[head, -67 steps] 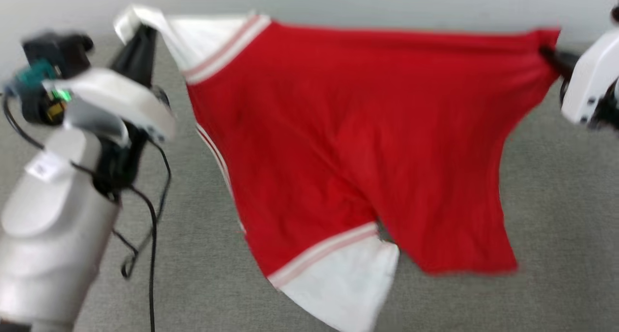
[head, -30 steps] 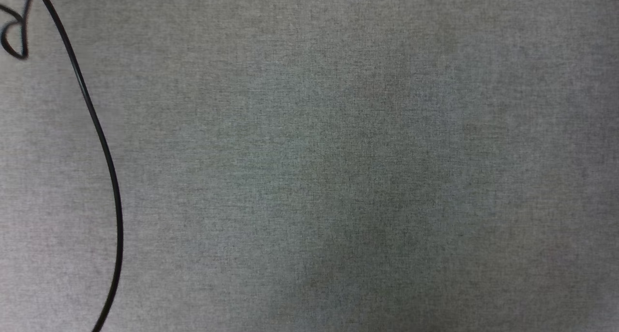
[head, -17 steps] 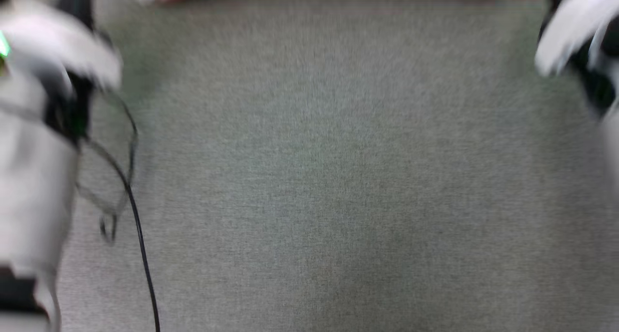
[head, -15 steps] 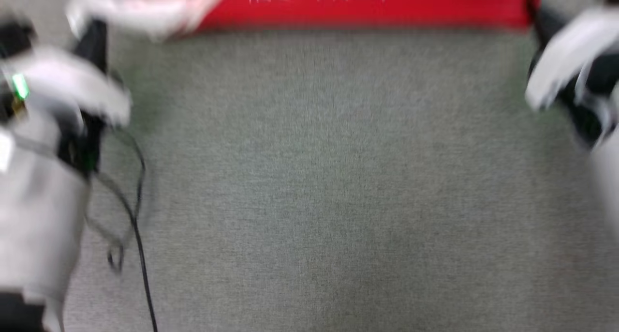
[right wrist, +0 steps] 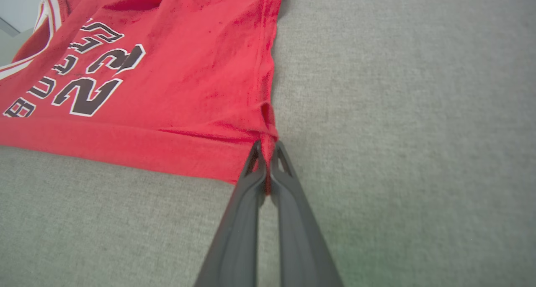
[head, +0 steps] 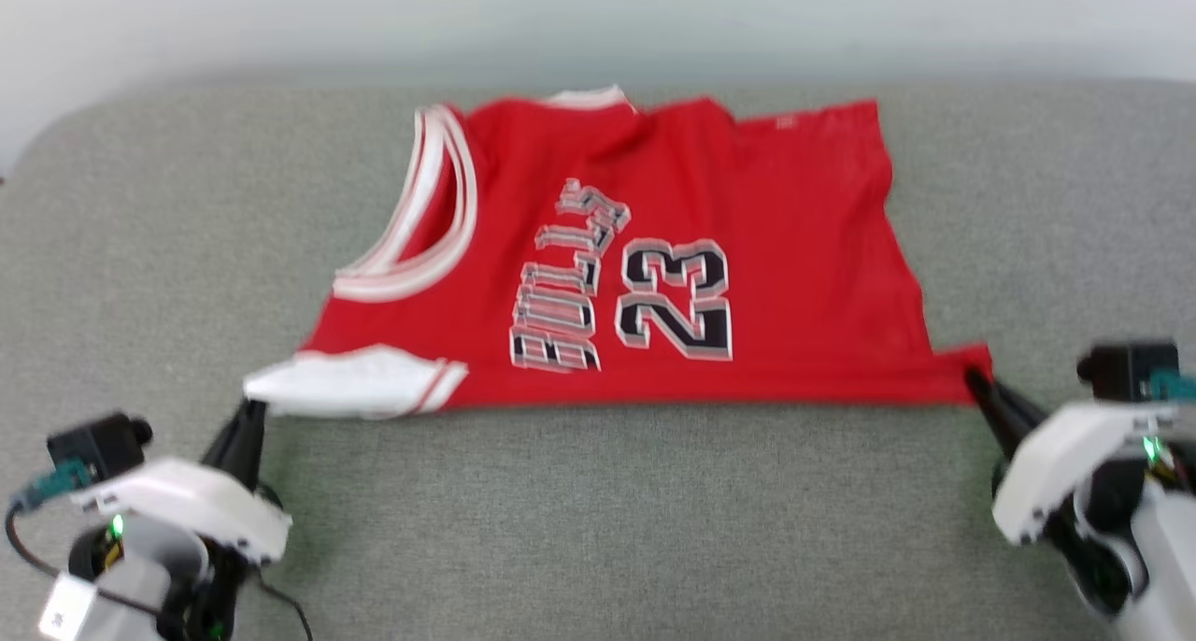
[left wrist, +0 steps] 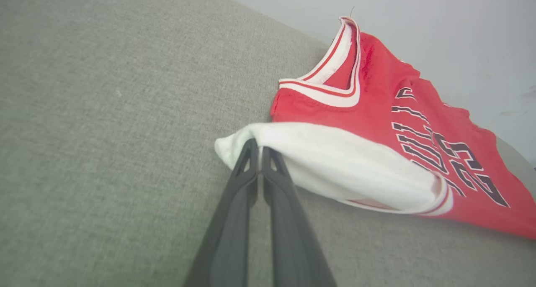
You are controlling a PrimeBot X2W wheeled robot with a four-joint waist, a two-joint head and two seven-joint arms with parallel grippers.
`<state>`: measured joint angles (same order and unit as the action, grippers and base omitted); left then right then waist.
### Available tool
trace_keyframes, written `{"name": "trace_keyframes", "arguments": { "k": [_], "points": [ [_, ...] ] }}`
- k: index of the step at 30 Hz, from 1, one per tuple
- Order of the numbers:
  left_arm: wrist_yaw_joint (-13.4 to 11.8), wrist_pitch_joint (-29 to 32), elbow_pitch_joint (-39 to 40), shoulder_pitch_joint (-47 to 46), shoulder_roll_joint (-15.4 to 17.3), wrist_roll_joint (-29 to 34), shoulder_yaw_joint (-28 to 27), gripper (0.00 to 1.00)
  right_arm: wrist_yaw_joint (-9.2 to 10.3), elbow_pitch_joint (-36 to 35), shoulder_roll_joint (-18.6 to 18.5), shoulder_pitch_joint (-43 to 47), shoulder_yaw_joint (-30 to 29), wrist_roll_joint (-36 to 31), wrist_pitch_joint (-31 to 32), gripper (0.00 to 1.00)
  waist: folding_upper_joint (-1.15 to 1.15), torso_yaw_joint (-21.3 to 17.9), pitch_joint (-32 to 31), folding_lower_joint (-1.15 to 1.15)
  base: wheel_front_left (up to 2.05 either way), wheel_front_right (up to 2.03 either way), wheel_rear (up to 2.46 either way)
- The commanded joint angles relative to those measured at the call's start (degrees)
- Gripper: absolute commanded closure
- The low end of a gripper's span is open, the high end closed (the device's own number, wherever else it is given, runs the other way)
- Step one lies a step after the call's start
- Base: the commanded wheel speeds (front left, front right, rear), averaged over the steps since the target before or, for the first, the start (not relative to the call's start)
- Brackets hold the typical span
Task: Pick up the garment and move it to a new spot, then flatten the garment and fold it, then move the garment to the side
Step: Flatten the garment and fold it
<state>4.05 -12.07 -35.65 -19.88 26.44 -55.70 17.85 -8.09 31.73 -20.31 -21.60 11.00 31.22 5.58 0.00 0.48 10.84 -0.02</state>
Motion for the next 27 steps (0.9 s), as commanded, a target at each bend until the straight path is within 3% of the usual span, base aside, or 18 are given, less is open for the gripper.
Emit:
{"name": "trace_keyframes", "arguments": {
  "k": [1,7,16,23,27],
  "points": [
    [-1.98,-0.36,-0.62,1.98,2.73,-0.55,-1.89,1.0,1.1,0.41,-2.63,2.03,-2.41,-0.25,-0.25,1.0,0.0,0.36,-2.67,0.02,0.0,0.0,0.0],
    [-7.37,1.7,9.56,15.13,3.91,-1.94,-2.16,1.0,1.01,-8.89,1.09,16.07,-9.43,-1.82,1.69,1.0,0.0,0.81,-7.39,0.02,0.0,0.0,0.0],
    [-15.36,5.25,28.0,31.88,5.97,-3.61,-2.53,1.0,0.87,-25.76,10.19,34.97,-18.22,-7.7,9.68,1.0,0.0,2.21,-11.29,0.02,0.0,0.0,0.0],
    [-19.68,7.83,38.77,37.05,8.61,-3.24,-2.91,1.0,0.7,-34.27,13.75,40.69,-21.06,-10.95,14.39,1.0,0.0,2.79,-11.57,0.02,0.0,0.0,0.0],
    [-20.1,8.93,41.94,34.49,9.17,-2.32,-2.42,1.0,0.68,-36.57,13.79,38.67,-20.8,-11.77,16.09,1.0,0.0,2.57,-11.01,0.02,0.0,0.0,0.0]
  ]
}}
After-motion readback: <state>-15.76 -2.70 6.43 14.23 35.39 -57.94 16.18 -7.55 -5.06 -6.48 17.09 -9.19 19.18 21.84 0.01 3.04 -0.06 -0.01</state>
